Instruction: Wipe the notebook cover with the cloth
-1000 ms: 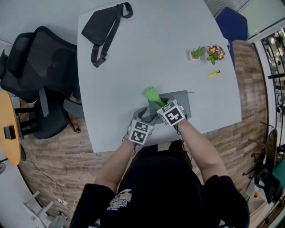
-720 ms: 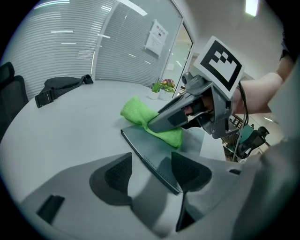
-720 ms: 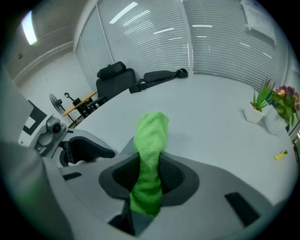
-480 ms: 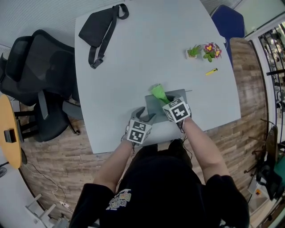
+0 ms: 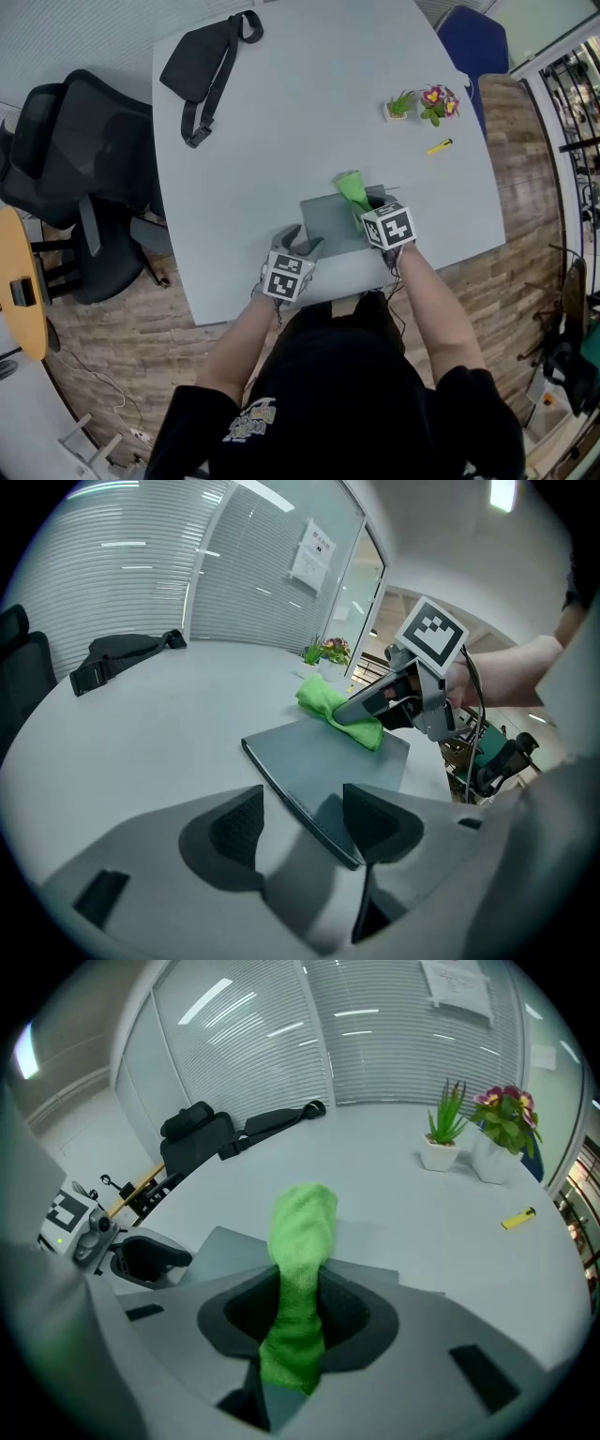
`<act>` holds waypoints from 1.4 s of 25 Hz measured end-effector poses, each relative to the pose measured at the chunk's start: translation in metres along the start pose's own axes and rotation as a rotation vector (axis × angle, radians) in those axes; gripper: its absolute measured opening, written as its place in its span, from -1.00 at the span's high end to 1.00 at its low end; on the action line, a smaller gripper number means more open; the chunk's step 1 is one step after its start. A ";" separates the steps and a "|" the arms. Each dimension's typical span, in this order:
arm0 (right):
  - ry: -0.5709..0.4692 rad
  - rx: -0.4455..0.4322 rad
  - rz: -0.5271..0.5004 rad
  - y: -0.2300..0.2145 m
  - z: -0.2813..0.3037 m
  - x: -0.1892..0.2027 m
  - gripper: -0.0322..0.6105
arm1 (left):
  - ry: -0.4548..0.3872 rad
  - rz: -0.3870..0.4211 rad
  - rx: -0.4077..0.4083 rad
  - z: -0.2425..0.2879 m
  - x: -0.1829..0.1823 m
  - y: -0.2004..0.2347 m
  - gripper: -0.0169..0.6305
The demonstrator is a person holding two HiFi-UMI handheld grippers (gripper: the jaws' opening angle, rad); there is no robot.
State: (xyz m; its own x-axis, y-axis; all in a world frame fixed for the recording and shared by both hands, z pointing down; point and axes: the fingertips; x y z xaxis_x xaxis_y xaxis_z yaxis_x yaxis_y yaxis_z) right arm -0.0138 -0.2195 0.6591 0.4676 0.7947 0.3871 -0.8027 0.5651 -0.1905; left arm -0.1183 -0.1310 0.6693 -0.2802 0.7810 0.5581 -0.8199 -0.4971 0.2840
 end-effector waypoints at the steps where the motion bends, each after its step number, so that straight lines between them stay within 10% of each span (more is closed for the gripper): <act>1: -0.002 0.005 0.020 -0.005 -0.002 0.002 0.55 | -0.001 0.000 0.000 0.000 0.000 0.000 0.15; 19: -0.046 0.094 0.248 -0.073 -0.028 0.028 0.55 | 0.001 -0.004 0.001 0.000 0.000 -0.001 0.15; 35: -0.097 -0.039 0.004 0.020 -0.022 0.004 0.55 | -0.001 -0.002 -0.001 -0.001 0.000 -0.001 0.15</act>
State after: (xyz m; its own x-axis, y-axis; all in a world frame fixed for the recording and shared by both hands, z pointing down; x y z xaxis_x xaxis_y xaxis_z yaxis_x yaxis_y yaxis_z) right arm -0.0199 -0.1998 0.6372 0.4247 0.7730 0.4713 -0.7885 0.5716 -0.2270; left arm -0.1177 -0.1306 0.6683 -0.2776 0.7817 0.5584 -0.8210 -0.4949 0.2847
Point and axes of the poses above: the fingertips, and each gripper's own axes: z forward along the fingers, y to its left, x out of its underside, and after that the axes turned 9 degrees about y, right-handed
